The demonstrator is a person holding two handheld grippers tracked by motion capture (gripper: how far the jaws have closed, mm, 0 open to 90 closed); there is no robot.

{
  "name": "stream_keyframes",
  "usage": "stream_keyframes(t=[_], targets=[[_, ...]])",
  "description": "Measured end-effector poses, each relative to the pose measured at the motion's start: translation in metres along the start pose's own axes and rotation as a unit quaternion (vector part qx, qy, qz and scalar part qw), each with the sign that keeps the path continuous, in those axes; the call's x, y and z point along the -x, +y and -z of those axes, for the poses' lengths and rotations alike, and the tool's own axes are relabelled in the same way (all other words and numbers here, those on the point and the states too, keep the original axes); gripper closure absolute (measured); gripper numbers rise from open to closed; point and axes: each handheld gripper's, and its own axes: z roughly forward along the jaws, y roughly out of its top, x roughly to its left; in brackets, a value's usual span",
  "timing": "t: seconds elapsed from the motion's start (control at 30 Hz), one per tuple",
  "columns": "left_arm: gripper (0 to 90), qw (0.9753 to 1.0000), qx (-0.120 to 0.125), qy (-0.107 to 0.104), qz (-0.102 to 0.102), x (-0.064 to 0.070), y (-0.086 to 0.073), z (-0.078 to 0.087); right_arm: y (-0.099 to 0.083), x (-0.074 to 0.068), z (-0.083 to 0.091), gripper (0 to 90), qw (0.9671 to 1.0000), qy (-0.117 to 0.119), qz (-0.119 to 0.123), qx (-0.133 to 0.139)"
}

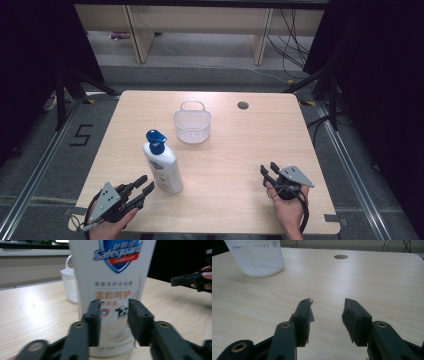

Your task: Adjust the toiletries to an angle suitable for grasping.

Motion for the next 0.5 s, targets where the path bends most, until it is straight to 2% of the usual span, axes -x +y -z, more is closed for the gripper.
stream_keyframes(t=[0.07, 0.13, 0.17, 0.2, 0.23, 0.27, 0.5], targets=[[75.0, 0.9999, -0.001, -0.009, -0.006, 0.003, 0.003, -0.002, 0.0, 0.001, -0.001, 59.3, 1.0, -0.003, 0.003, 0.005], [82.0, 0.9998, -0.004, -0.016, -0.006, 0.006, 0.005, -0.005, -0.001, 0.0, -0.001, 59.8, 1.0, 0.001, -0.007, -0.003], [84.4, 0.9997, 0.002, -0.02, -0.013, 0.006, 0.006, -0.009, -0.002, 0.001, -0.002, 59.8, 1.0, -0.009, 0.003, 0.002], [86.8, 0.9997, 0.002, -0.02, -0.013, 0.006, 0.006, -0.009, -0.002, 0.001, -0.002, 59.8, 1.0, -0.009, 0.003, 0.002], [89.0, 0.9998, -0.003, -0.016, -0.011, 0.008, 0.009, -0.013, -0.002, 0.001, -0.001, 59.8, 1.0, 0.0, -0.004, -0.003], [89.3, 0.9999, -0.01, -0.013, -0.003, 0.009, 0.01, -0.013, -0.002, 0.001, 0.0, 59.8, 0.9999, 0.006, -0.011, -0.005], [89.6, 0.9999, -0.016, -0.006, 0.0, 0.01, 0.013, -0.022, -0.002, 0.001, 0.0, 59.6, 0.9999, 0.004, -0.01, -0.002]])
